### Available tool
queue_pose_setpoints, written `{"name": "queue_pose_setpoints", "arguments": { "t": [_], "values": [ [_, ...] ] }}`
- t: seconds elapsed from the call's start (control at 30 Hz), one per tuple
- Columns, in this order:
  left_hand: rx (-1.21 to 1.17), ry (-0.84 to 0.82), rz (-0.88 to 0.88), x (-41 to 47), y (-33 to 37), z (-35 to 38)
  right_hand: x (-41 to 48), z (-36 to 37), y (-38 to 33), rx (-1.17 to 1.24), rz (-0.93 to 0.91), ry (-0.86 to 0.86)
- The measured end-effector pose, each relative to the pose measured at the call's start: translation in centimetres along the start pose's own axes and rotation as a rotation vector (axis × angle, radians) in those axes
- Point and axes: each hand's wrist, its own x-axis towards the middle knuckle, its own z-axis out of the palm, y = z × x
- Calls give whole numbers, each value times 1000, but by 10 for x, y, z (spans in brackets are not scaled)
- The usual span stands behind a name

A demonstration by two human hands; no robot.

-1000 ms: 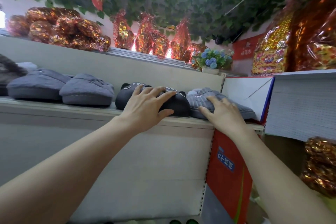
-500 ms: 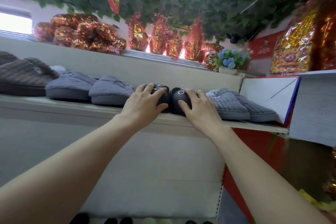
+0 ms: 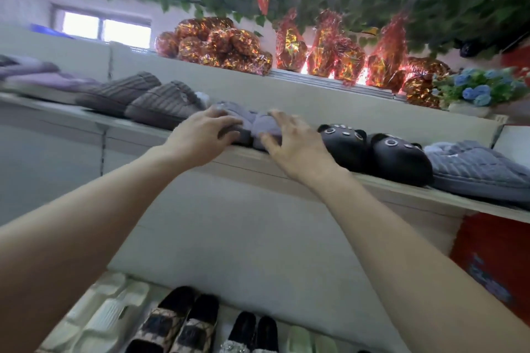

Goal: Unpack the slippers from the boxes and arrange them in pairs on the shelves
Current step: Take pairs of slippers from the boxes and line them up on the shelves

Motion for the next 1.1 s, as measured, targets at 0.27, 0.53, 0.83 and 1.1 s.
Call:
{"name": "queue_pose_setpoints", "arguments": {
  "t": [0.27, 0.53, 0.83, 1.1],
  "values": [
    [-45, 3, 40, -2, -16, -1, 21, 33, -8, -125, 136, -17],
    [69, 254, 110, -27, -85, -24, 17, 32, -35, -328, 81, 182],
    [115, 61, -83, -13, -244, -51, 82, 99, -191, 47, 55, 113],
    [-87, 45, 63, -3, -284, -45, 118, 140, -230, -30, 278, 50]
  ]
}}
